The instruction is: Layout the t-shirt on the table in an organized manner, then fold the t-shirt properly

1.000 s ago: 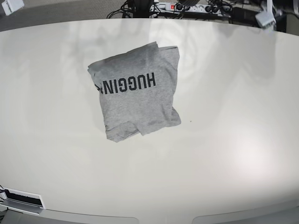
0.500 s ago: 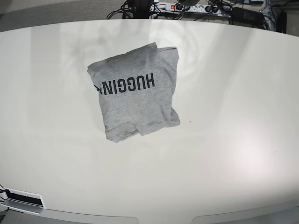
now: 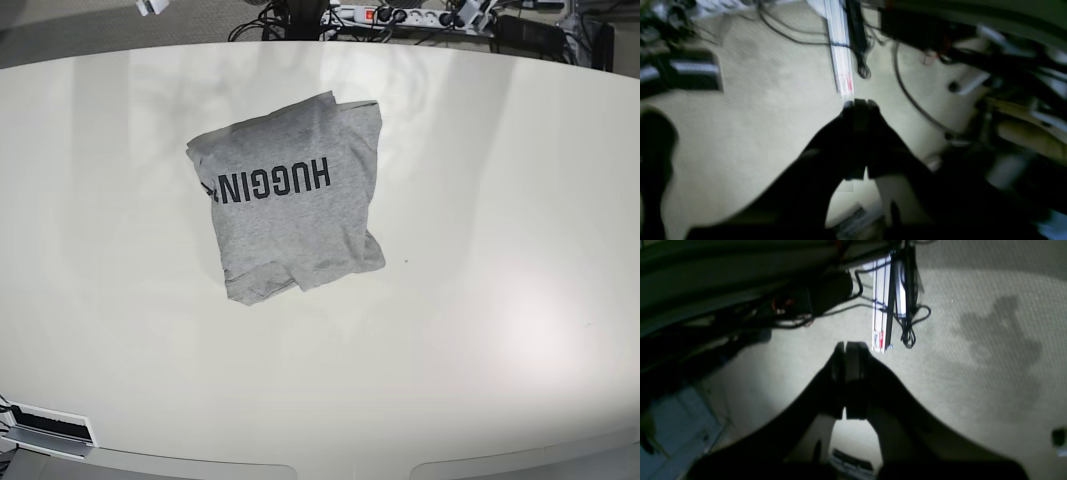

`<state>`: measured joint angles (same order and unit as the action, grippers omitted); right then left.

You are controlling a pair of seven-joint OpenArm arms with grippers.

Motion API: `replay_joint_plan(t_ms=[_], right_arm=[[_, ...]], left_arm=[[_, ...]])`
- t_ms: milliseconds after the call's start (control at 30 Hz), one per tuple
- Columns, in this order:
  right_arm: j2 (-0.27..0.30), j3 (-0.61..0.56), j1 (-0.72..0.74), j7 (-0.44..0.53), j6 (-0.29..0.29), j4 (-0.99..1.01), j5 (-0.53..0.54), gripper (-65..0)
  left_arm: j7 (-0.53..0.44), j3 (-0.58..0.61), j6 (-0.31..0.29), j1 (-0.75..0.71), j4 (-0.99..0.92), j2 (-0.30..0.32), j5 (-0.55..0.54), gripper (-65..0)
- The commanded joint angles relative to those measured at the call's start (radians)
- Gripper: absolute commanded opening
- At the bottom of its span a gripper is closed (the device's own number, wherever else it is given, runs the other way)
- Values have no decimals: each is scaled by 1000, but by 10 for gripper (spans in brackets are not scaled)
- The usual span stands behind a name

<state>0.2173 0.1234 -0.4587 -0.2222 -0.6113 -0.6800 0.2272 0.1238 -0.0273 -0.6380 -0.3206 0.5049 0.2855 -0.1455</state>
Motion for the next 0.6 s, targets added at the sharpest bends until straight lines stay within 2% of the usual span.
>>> replay_joint_plan(t_ms=[0, 33, 67, 167, 233, 300, 433, 567], right_arm=[[6, -17, 17, 39, 21, 21, -10, -650], [-3, -35, 42, 58, 56, 42, -23, -650], [-15, -51, 65, 57, 86, 56, -28, -650], [-59, -98, 120, 54, 167, 64, -100, -650], [-83, -129, 146, 54, 222, 64, -141, -650], [-101, -156, 164, 55, 261, 64, -156, -650], [-118, -194, 189, 59, 284, 64, -157, -650], [-117, -196, 207, 73, 287, 64, -156, -650]], left_arm=[[-40, 1, -11, 16, -8, -18, 13, -650], [-67, 1, 2, 32, -14, -36, 28, -650], [-84, 1, 45, 44, -14, -56, 44, -650], [-94, 1, 272, 76, -14, -113, 56, -650], [-94, 1, 345, 85, -14, -139, 37, -650], [-100, 1, 360, 86, -14, -153, 5, -650], [-122, 13, 362, 97, -14, -158, -14, -650], [-125, 98, 364, 114, -14, -158, -50, -650]])
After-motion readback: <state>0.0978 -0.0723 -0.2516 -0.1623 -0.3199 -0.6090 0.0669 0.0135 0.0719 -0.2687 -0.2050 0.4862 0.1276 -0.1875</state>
